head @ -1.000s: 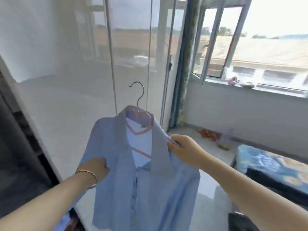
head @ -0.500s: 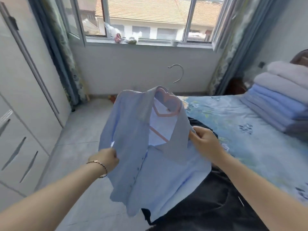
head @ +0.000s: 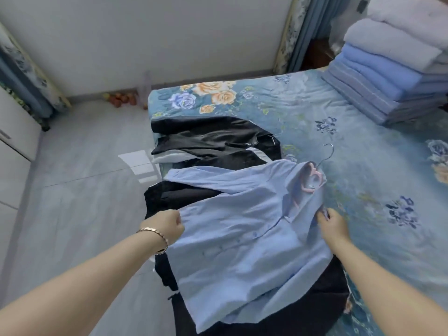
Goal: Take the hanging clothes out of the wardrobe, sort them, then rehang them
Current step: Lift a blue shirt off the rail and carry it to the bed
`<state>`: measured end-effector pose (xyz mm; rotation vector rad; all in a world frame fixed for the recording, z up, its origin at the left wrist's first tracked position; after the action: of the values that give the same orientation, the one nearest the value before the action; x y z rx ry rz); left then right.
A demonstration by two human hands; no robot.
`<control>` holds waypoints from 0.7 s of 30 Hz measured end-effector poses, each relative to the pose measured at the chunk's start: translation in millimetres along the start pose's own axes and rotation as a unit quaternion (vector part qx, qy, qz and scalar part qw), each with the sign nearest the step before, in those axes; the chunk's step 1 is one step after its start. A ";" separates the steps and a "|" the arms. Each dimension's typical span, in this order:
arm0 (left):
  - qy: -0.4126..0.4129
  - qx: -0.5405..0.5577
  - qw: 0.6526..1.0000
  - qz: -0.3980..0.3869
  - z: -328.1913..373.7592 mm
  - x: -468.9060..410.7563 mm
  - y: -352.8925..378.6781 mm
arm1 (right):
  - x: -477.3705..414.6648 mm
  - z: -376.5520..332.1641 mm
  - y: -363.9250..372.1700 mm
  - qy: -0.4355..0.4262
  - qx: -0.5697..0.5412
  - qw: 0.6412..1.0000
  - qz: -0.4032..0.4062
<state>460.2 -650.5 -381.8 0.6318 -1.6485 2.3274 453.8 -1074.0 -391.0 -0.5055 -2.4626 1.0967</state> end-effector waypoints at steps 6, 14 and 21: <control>-0.015 -0.003 1.000 -0.021 10.0 -10.8 20.4 | -31.2 56.3 14.0 0.079 0.053 0.995 -0.006; -0.032 0.001 0.999 -0.012 -5.2 -4.8 3.5 | -33.0 2.9 50.6 0.022 0.286 0.954 -0.088; -0.077 0.047 0.996 0.013 -75.6 25.8 -33.7 | 84.9 -174.0 177.4 -0.230 0.312 0.857 -0.339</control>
<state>435.0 -569.8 -362.5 0.8324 -1.6251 2.4432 495.3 -814.9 -401.6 0.8458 -2.1137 1.6748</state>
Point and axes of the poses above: each hand's wrist, its own x-axis away from the middle knuckle, its own y-axis out of the palm, z = x × y, the point moved 10 cm from there along -x, towards the middle knuckle, and after that the axes turned 7 degrees about x, right-handed, at the moved point
